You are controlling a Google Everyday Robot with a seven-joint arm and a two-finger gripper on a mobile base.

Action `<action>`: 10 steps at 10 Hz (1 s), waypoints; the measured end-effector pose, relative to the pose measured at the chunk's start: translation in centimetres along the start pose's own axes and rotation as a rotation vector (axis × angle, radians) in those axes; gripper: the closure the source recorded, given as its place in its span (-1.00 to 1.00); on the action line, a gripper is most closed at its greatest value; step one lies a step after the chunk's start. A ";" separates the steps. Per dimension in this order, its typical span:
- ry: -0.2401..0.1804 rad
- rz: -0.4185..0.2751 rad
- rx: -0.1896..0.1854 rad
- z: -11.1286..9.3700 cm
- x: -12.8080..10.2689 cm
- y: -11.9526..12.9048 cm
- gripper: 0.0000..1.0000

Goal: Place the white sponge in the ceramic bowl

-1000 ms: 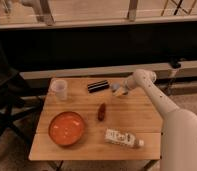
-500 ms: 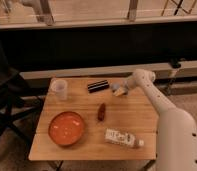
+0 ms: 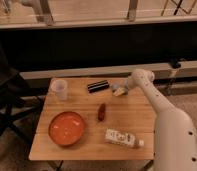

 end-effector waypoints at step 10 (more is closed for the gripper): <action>-0.005 -0.023 -0.018 -0.7 0.2 0.0 1.00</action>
